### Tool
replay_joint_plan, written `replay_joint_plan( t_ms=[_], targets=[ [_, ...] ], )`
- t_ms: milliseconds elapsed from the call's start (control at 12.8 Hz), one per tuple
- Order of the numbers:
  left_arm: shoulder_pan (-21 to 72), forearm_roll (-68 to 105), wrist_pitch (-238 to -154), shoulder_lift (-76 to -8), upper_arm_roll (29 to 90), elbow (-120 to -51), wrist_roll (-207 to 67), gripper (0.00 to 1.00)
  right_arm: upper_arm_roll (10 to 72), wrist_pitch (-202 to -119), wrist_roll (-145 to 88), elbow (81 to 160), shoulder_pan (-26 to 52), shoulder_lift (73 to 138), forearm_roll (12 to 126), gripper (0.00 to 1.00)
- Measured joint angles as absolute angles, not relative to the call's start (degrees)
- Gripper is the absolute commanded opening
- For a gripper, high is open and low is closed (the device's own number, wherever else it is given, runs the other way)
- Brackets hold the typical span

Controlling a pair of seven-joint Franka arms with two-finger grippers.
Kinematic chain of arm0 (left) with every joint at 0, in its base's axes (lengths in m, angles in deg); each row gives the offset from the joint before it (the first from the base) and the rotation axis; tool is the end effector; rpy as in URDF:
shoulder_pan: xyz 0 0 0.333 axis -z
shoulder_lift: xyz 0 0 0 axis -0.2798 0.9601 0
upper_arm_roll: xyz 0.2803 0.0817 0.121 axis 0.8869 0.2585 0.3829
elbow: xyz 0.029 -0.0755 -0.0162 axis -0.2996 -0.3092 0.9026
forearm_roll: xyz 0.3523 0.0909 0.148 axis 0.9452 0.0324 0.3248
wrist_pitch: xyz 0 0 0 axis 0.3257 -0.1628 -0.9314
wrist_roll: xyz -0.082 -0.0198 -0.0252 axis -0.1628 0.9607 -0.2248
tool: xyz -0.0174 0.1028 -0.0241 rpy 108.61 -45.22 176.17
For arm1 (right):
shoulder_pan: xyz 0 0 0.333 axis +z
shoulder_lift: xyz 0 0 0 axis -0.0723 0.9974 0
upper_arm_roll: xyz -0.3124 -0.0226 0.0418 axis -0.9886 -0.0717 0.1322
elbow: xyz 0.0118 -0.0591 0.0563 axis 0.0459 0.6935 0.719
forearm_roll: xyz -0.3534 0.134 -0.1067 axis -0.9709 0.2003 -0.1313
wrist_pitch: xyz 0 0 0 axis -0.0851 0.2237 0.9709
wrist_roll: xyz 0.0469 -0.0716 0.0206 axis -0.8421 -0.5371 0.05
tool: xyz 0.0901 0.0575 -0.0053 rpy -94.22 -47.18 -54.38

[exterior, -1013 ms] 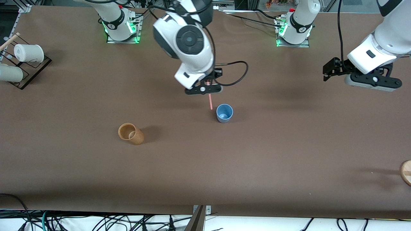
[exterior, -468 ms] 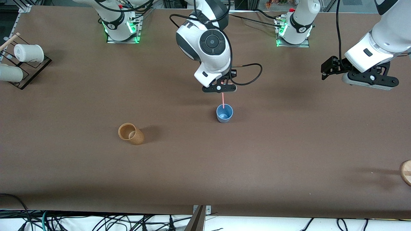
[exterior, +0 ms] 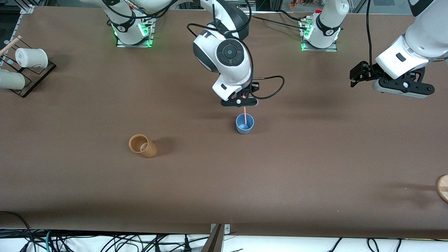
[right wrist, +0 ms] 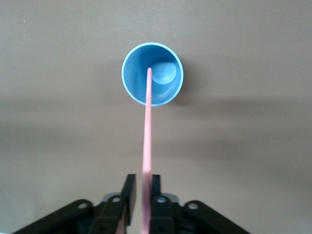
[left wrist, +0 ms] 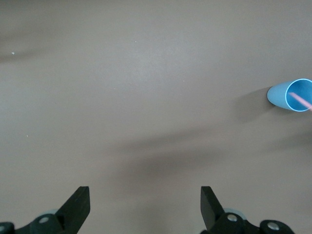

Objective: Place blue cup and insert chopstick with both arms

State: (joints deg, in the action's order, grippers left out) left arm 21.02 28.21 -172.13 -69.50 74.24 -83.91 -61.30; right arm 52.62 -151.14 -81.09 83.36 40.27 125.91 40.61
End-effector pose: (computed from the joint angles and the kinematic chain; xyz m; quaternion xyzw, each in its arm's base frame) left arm 0.5398 -0.0771 0.5851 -0.9953 0.0945 0.0197 0.0091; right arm 0.4932 0.5774 0.3837 -0.9939 0.0077 0.0767 0.0793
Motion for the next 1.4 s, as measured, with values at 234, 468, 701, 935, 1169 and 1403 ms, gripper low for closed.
replay_joint_plan(
  t_ms=[234,468,701,935,1169,1403],
  targets=[
    [21.0,28.2,-172.1,-69.5,74.2,-83.9,-61.3,1.0,51.8,-151.2,-81.1,83.0,39.9,126.0,40.6,0.99],
    [21.0,28.2,-172.1,-69.5,74.2,-83.9,-61.3,1.0,48.3,-149.4,-79.8,81.6,39.3,125.2,40.4,1.0],
    [21.0,28.2,-172.1,-69.5,74.2,-83.9,-61.3,1.0,40.0,-144.3,-74.2,81.0,38.8,121.9,40.1,1.0],
    [21.0,28.2,-172.1,-69.5,74.2,-83.9,-61.3,1.0,32.2,-138.4,-62.1,81.0,37.6,119.0,40.1,1.0],
    [21.0,28.2,-172.1,-69.5,74.2,-83.9,-61.3,1.0,29.3,-134.1,-53.9,83.4,34.6,113.9,40.0,1.0],
    [21.0,28.2,-172.1,-69.5,74.2,-83.9,-61.3,1.0,28.7,-132.9,-41.7,92.5,28.4,103.3,37.8,1.0]
  ],
)
